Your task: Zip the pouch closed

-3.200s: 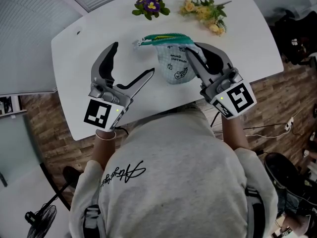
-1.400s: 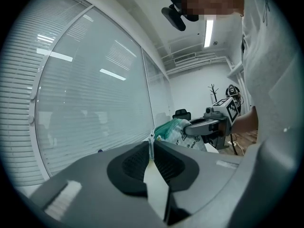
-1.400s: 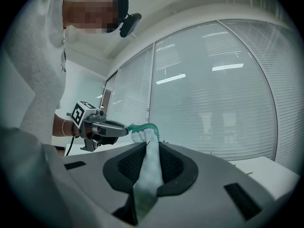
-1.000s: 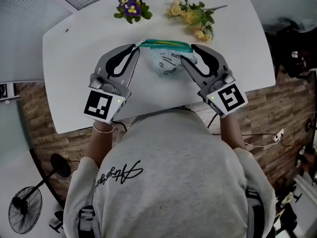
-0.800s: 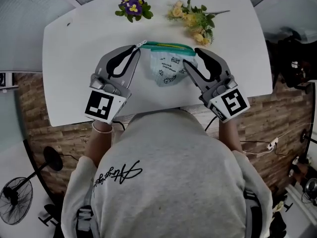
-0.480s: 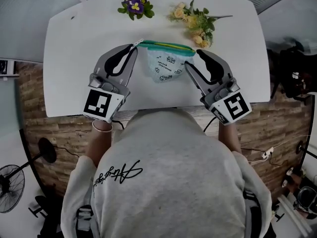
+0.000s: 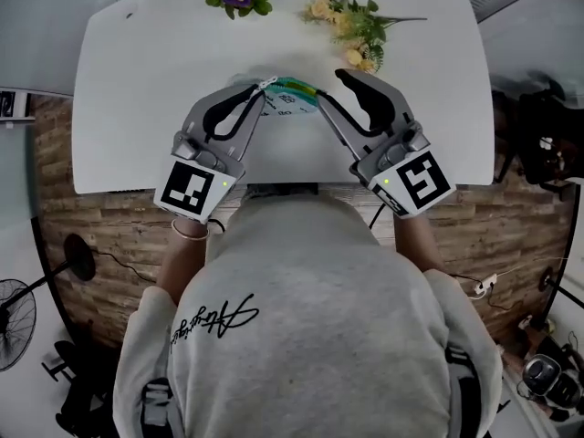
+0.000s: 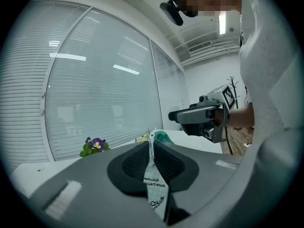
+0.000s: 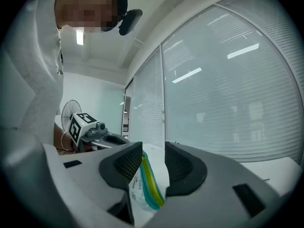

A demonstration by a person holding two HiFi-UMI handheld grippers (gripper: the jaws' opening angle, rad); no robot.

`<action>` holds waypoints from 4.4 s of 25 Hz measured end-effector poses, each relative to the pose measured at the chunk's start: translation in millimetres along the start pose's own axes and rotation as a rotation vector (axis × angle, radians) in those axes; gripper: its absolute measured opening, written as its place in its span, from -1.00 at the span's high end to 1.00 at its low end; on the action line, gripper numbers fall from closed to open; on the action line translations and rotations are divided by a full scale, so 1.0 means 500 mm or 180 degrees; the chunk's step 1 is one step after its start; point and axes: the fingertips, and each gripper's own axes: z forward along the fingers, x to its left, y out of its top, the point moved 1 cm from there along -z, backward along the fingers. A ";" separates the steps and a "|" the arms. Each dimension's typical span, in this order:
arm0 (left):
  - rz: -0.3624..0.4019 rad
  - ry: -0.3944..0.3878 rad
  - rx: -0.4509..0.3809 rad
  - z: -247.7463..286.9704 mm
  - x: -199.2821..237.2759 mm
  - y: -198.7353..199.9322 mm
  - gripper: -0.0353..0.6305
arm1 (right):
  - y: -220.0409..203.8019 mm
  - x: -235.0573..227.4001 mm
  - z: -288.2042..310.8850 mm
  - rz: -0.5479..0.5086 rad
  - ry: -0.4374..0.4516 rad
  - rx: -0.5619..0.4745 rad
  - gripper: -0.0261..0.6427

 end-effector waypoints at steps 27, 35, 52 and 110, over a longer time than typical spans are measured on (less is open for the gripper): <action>0.0373 -0.0451 0.0326 0.074 -0.171 -0.036 0.81 | -0.099 0.032 -0.044 0.0555 0.0354 0.0310 0.67; 0.0320 -0.0485 0.0386 0.079 -0.179 -0.047 0.81 | -0.105 0.033 -0.053 0.0453 0.0329 0.0294 0.72; 0.0207 -0.0482 0.0181 0.079 -0.165 -0.021 0.82 | -0.081 0.025 -0.055 0.0668 0.0484 0.0078 0.77; 0.1197 -0.0296 0.0577 0.027 -0.148 -0.037 0.84 | -0.090 0.023 -0.004 0.1976 0.0280 -0.0202 0.83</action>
